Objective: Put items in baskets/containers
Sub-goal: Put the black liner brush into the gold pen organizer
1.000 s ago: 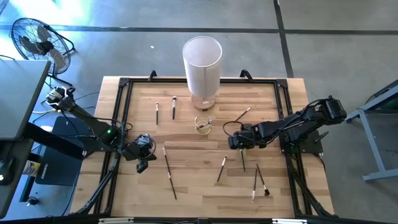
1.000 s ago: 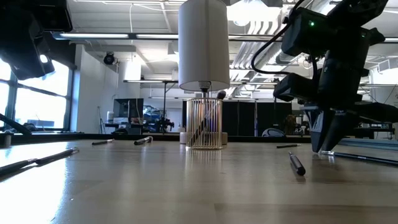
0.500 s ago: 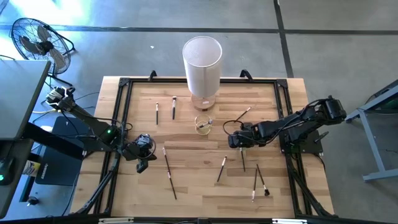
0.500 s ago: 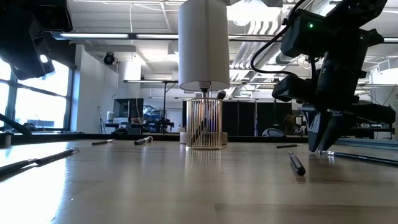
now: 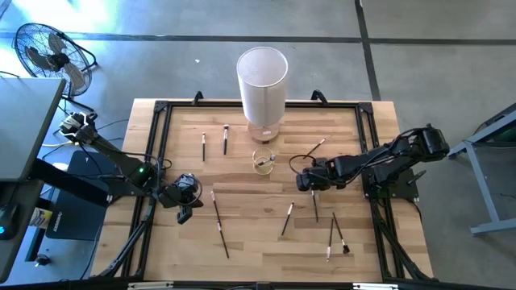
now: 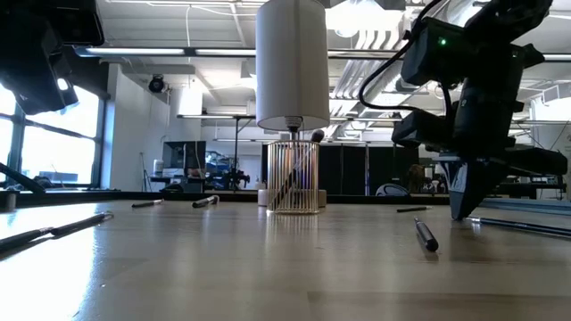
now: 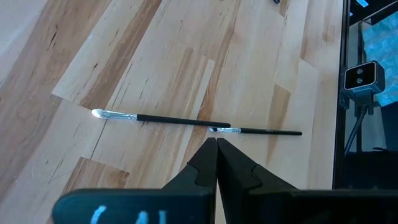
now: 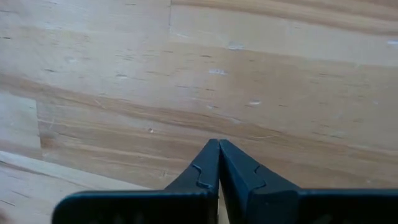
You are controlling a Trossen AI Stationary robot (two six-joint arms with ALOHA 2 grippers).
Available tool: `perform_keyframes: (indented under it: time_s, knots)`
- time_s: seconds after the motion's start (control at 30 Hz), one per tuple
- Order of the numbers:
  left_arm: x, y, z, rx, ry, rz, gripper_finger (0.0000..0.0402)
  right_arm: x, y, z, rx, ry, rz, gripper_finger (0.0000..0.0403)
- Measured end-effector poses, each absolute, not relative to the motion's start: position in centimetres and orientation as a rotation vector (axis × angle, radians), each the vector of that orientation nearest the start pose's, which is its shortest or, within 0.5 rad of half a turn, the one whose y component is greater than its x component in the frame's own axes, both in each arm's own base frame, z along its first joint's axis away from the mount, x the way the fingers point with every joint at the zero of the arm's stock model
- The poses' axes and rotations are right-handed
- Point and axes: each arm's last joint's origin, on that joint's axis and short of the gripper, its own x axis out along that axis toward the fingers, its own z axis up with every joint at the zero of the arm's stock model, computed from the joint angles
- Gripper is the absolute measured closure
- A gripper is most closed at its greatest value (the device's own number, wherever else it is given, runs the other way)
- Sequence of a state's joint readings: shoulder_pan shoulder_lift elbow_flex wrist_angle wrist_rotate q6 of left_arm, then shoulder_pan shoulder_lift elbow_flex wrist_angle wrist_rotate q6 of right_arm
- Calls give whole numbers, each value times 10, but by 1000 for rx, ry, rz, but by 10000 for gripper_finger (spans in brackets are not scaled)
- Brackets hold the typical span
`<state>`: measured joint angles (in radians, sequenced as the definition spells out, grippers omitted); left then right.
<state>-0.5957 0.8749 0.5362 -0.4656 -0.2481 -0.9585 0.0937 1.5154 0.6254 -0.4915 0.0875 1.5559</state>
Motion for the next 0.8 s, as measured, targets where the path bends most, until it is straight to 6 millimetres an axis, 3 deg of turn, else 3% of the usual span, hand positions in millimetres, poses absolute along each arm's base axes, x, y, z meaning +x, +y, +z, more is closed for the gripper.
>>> perform_keyframes:
  time_s: [0.33, 0.8]
  knots:
    - [143, -89, 212, -569, 812, 45, 401, 233, 18, 132, 1045, 974, -958, 402]
    - [151, -91, 221, -679, 668, 81, 401, 225, 9, 222, 660, 507, -708, 403]
